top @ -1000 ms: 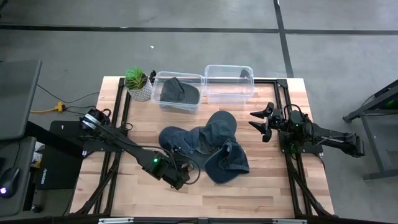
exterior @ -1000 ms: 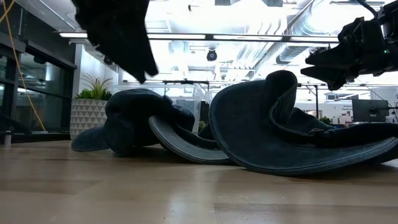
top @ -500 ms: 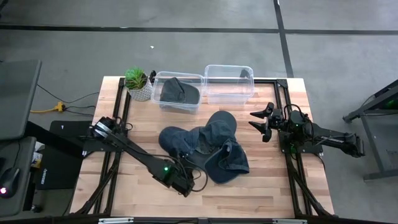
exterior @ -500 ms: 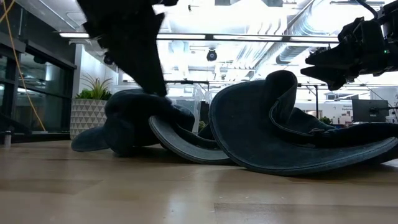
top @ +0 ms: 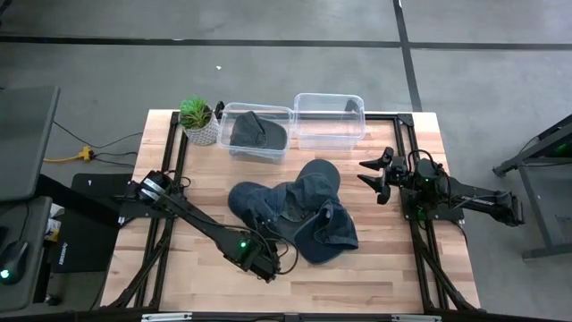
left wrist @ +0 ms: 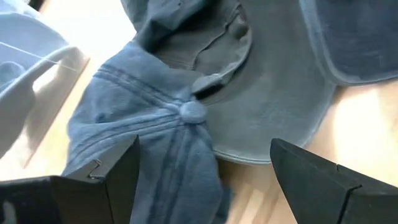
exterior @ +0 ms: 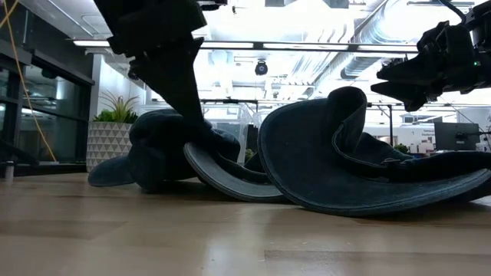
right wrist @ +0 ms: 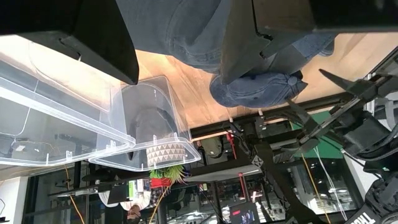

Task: Pick & Place hat
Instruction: Put the middle left blue cap into the right transparent bin

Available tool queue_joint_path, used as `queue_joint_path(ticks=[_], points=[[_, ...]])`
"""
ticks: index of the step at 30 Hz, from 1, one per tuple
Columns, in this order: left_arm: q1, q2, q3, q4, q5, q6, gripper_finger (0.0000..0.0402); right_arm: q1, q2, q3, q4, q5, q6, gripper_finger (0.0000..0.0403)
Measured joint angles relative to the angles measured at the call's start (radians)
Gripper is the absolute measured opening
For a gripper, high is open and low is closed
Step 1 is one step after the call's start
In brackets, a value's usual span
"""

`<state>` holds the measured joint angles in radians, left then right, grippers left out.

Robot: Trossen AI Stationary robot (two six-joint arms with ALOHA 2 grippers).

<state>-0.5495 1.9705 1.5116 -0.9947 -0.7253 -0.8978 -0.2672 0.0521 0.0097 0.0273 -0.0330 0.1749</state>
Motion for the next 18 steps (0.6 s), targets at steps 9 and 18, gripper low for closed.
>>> queue_joint_path(ticks=[9,18], points=[[0.0,0.0,-0.001,-0.087,-0.008,-0.068,0.0302,0.0,0.0,0.0,0.0,0.0,0.0,0.0222],[0.012,0.025,-0.001,-0.09,0.012,-0.08,0.0302,0.0,0.0,0.0,0.001,0.0,0.0,0.0222]])
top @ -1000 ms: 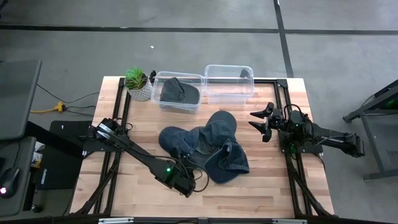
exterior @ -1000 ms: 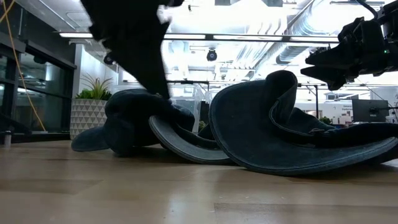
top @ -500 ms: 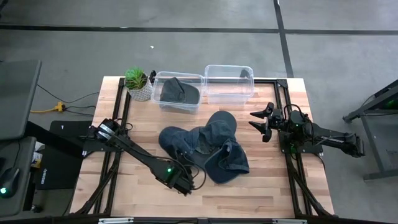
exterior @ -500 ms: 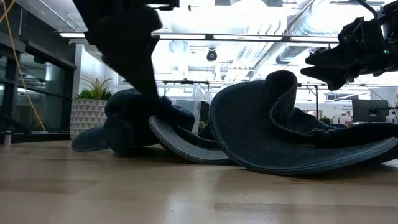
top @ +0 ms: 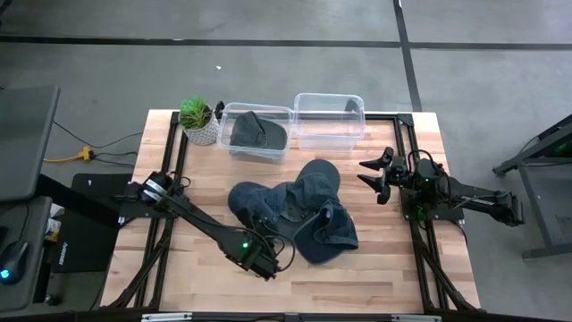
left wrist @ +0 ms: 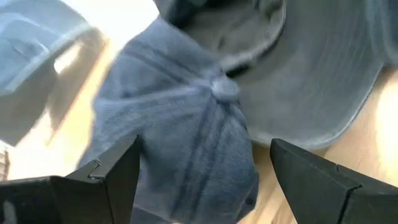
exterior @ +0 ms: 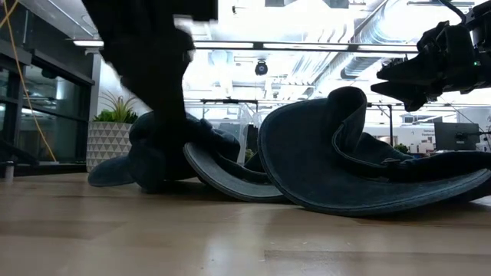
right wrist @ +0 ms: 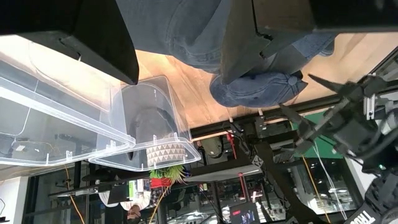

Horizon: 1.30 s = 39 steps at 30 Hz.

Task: Pick & Place hat
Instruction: Put the middle left blue cap into the right transparent bin

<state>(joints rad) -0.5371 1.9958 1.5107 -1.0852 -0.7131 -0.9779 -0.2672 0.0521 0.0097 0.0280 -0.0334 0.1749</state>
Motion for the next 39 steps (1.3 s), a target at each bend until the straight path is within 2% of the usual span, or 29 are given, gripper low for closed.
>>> queue_joint_path(ticks=[8,24,39], points=[[0.022,0.034,-0.002,-0.007,0.069,0.003,0.0302,0.0,0.0,0.0,0.0,0.0,0.0,0.0222],[0.068,0.035,-0.001,-0.161,0.057,-0.052,0.0302,0.0,0.0,0.0,0.0,0.0,0.0,0.0222],[0.088,0.028,0.0,-0.181,0.053,-0.086,0.0302,0.0,0.0,0.0,-0.001,0.0,0.0,0.0222]])
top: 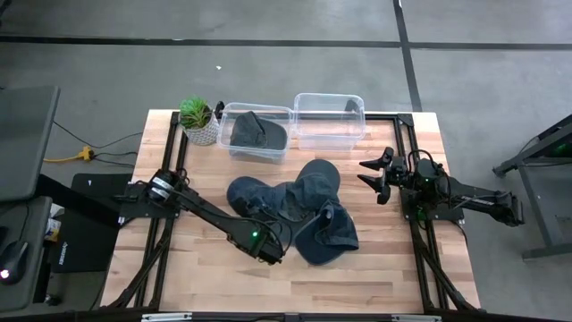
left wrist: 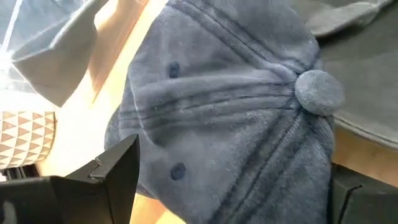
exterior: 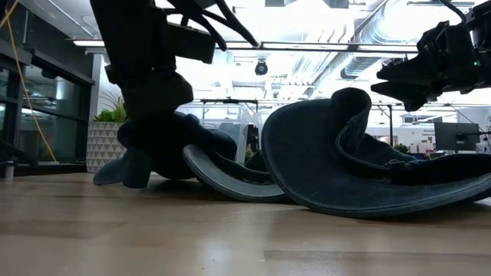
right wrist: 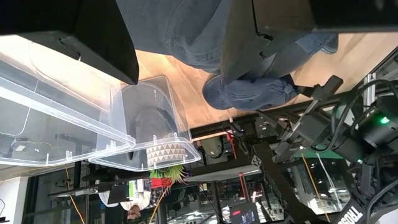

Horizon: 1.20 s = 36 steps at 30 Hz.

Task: Pick & Place hat
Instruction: Put the middle left blue cap into the right transparent bin

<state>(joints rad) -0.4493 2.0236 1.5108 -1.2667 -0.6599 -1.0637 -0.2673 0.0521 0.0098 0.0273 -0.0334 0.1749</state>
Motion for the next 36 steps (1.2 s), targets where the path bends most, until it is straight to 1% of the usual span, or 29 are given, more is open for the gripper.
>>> queue_joint_path(ticks=[14,23,29,32,36], points=[[0.033,0.0,0.0,0.018,0.044,0.016,0.0302,0.0,0.0,0.0,0.0,0.0,0.0,0.0222],[0.103,0.0,0.0,0.016,0.04,0.02,0.0302,0.0,0.0,0.0,0.0,0.0,0.0,0.0222],[0.118,0.0,0.0,0.01,0.054,0.039,0.03,0.0,0.0,0.0,-0.001,0.0,0.0,0.0222],[0.118,0.0,0.0,0.01,0.065,0.039,0.028,0.0,0.0,0.0,-0.001,0.0,0.0,0.0222],[0.118,0.0,0.0,0.01,0.079,0.04,0.0223,0.0,0.0,0.0,-0.001,0.0,0.0,0.0222]])
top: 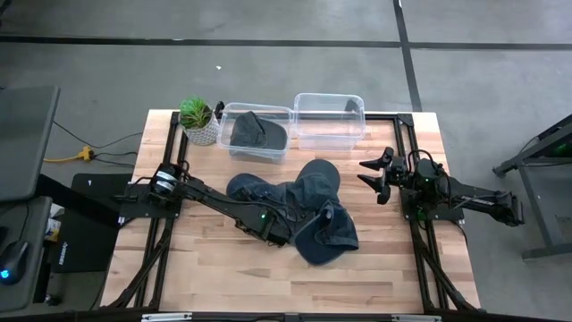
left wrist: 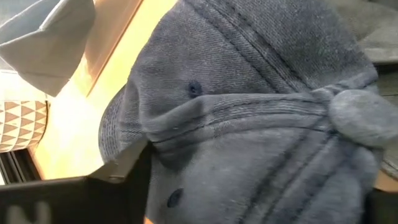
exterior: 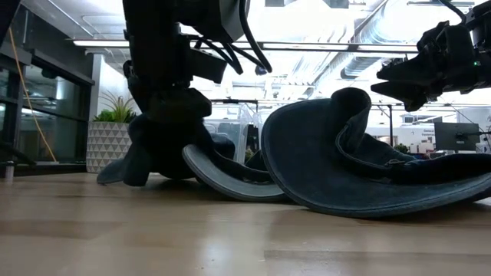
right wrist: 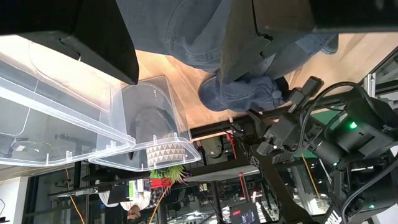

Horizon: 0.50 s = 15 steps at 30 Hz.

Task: Pick & Place hat
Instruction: Put the middle left blue cap into the right transparent bin

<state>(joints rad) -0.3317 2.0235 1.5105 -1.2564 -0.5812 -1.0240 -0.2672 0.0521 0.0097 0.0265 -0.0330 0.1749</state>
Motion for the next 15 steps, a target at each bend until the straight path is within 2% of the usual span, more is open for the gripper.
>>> queue_joint_path(ticks=[10,15], points=[[0.0,0.0,-0.001,0.006,0.036,0.073,0.0016,0.0,0.0,0.0,0.0,0.0,0.0,0.0222],[-0.002,-0.015,-0.002,0.0,0.063,0.103,0.0003,0.0,0.0,0.0,0.0,0.0,0.0,0.0222]])
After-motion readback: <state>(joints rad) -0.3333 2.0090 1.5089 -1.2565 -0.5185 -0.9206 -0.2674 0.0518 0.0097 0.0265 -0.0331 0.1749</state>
